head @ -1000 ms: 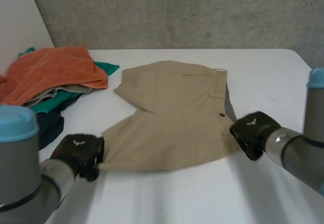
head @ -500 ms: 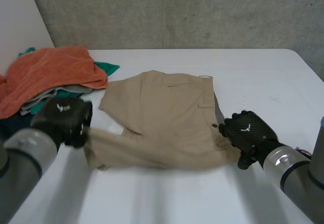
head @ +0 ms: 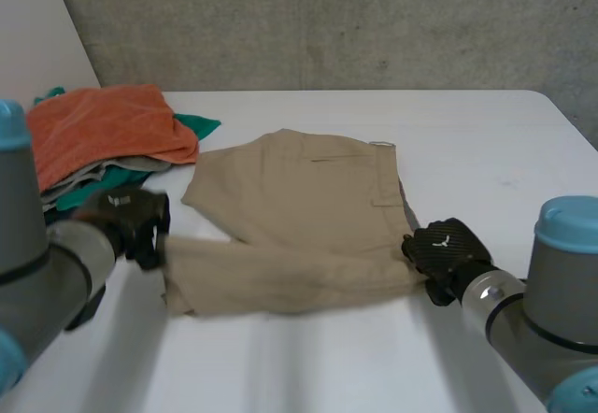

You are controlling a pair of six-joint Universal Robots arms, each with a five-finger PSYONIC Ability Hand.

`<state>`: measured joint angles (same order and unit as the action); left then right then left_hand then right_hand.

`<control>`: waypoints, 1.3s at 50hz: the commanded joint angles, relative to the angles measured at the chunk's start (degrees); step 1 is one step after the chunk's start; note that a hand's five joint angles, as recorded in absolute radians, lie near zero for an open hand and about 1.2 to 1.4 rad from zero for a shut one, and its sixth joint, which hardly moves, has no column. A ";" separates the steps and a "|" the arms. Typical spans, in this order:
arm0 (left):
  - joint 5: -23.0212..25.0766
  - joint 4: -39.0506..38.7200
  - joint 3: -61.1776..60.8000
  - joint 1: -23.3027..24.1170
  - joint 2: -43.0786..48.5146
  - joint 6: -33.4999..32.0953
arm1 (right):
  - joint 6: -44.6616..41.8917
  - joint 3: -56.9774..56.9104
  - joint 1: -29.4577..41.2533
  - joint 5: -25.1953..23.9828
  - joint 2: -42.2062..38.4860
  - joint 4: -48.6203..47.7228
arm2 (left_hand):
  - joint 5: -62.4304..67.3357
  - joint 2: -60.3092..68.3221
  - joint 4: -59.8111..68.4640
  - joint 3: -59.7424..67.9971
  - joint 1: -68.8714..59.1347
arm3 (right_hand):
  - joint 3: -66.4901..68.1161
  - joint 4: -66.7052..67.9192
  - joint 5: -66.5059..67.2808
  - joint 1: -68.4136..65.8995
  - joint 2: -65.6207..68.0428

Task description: Fold the laundry.

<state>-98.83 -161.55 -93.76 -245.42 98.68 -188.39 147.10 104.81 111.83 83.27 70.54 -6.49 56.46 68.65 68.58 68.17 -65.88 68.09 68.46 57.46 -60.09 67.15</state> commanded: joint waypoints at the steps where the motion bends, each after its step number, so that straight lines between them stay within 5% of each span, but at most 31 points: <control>1: 6.53 6.15 -12.82 1.17 -4.01 -8.81 | -10.76 -0.14 -3.26 1.02 10.92 25.76 | 13.54 11.35 11.42 11.83 -14.12 | 11.91 11.54 12.54 -19.91 12.85; 9: 9.80 8.44 -17.68 2.67 -5.51 -14.80 | -24.65 -0.22 -8.29 0.49 12.61 48.04 | 13.54 11.35 11.42 11.83 -14.12 | 11.91 11.54 12.54 -19.91 12.85; 20: 8.66 6.70 -4.87 4.78 -0.16 -14.72 | -18.09 -8.74 -7.24 0.31 9.45 39.72 | 13.54 11.35 11.42 11.83 -14.12 | 11.91 11.54 12.54 -19.91 12.85; 27: 4.79 5.10 8.06 6.18 8.90 -6.12 | -10.00 -13.06 -6.27 0.40 5.75 38.57 | 13.54 11.35 11.42 11.83 -14.12 | 11.91 11.54 12.54 -19.91 12.85; 30: 3.39 7.91 9.21 6.98 9.69 -1.55 | -8.41 -12.71 -6.18 0.14 5.40 37.95 | -12.74 -14.93 -14.86 -14.45 12.17 | 11.91 11.54 12.54 -19.91 12.85; 32: 2.86 8.71 7.91 7.59 8.74 1.00 | -7.98 -12.09 -5.92 0.14 5.23 37.17 | -48.11 -50.30 -50.23 -49.82 47.54 | 11.91 11.54 12.54 -19.91 12.85; 33: 2.77 8.62 7.29 7.77 7.94 1.71 | -7.89 -11.92 -5.83 0.14 5.23 36.73 | -52.17 -54.36 -54.29 -53.88 51.59 | 11.91 11.54 12.54 -19.91 12.85; 39: 3.64 8.71 1.23 10.22 1.35 3.56 | -7.62 -10.68 -5.65 0.05 5.14 33.83 | -51.54 -53.73 -53.66 -53.25 50.96 | 11.91 11.54 12.54 -19.91 12.85; 45: 3.12 8.01 -6.60 18.13 -1.29 2.16 | -6.04 -10.95 -5.65 0.40 5.14 32.59 | -51.20 -53.39 -53.32 -52.91 50.63 | 11.91 11.54 12.54 -19.91 12.85; 59: -6.11 1.68 -7.58 24.64 5.82 -2.06 | -2.70 -11.30 -5.57 1.02 5.05 32.68 | -43.48 -45.67 -45.59 -45.19 42.90 | 11.91 11.54 12.54 -19.91 12.85; 62: -6.37 1.33 -6.78 25.17 7.58 -2.94 | -2.61 -11.04 -5.74 0.93 5.22 32.85 | -23.86 -26.06 -25.98 -25.57 23.29 | 11.91 11.54 12.54 -19.91 12.85; 65: -7.16 0.62 -5.21 25.00 9.95 -3.12 | -2.87 -10.42 -5.74 0.75 5.49 33.55 | 10.43 8.24 8.32 8.72 -11.01 | 11.91 11.54 12.54 -19.91 12.85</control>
<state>-105.13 -160.25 -101.28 -220.37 105.08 -190.73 144.49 93.56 106.17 84.22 75.60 26.32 31.67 42.56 41.78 42.43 -44.79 68.17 68.53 58.05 -63.97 67.16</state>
